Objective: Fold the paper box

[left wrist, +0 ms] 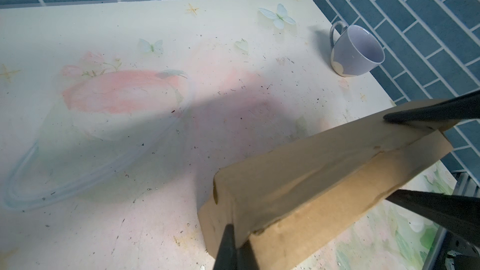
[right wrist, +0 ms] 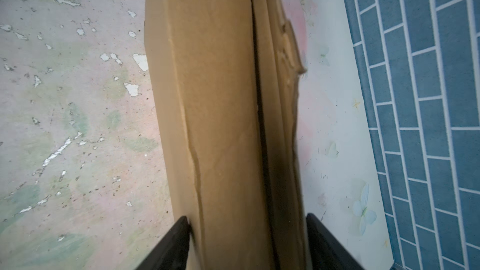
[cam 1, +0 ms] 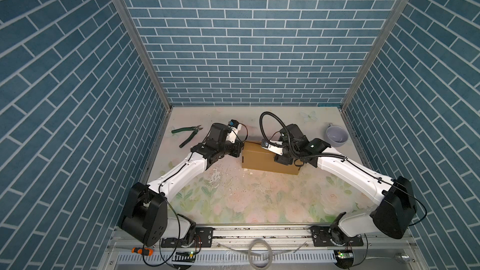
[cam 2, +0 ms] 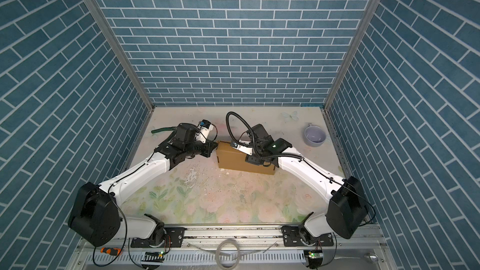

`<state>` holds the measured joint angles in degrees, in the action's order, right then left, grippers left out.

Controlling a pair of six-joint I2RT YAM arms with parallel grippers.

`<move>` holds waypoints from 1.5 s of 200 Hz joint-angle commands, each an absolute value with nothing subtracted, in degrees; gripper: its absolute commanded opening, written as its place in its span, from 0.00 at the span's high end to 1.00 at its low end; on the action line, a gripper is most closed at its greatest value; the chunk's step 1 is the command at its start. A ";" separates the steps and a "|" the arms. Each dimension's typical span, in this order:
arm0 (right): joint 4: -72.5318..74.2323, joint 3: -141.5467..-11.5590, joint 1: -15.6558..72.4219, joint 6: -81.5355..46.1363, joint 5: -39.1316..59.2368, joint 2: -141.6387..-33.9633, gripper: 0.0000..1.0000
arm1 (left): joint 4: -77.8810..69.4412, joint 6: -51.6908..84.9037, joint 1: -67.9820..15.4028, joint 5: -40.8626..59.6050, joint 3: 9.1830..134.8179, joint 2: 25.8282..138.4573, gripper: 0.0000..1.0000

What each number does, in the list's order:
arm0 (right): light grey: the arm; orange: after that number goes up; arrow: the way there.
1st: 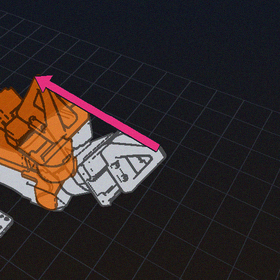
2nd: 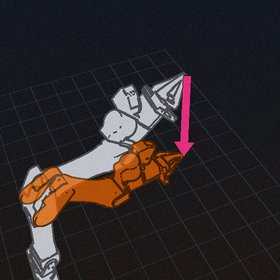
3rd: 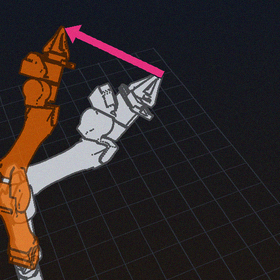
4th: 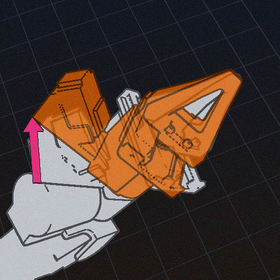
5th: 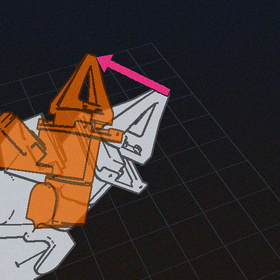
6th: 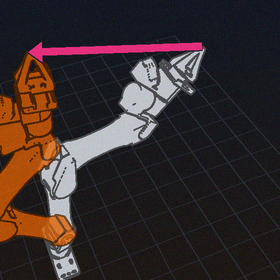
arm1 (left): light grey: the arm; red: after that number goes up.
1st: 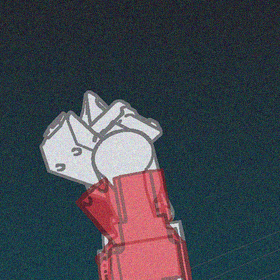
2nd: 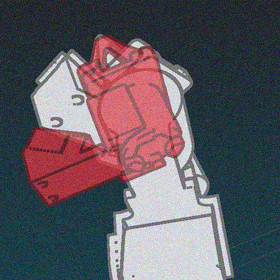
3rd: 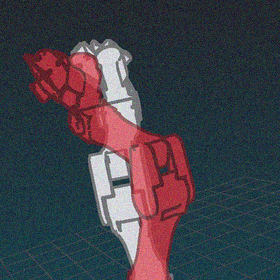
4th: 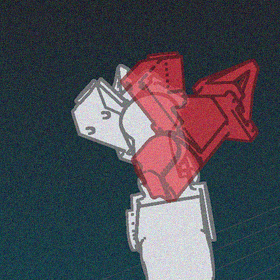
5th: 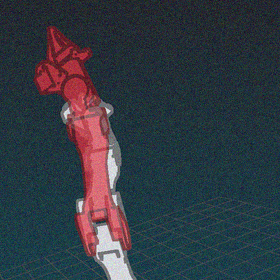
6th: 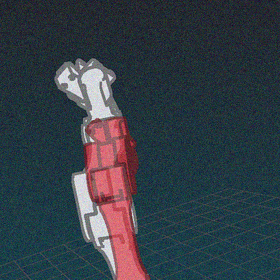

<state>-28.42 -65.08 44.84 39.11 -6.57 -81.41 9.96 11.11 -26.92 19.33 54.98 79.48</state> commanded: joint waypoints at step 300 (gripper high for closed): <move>-25.66 -61.48 46.29 34.70 -9.17 -80.71 0.33 | 20.94 4.31 -17.75 34.04 60.23 76.92 0.40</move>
<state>-21.08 -58.96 46.89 35.79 -11.27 -79.05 16.36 11.25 -17.12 34.74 57.04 74.35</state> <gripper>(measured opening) 0.669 0.604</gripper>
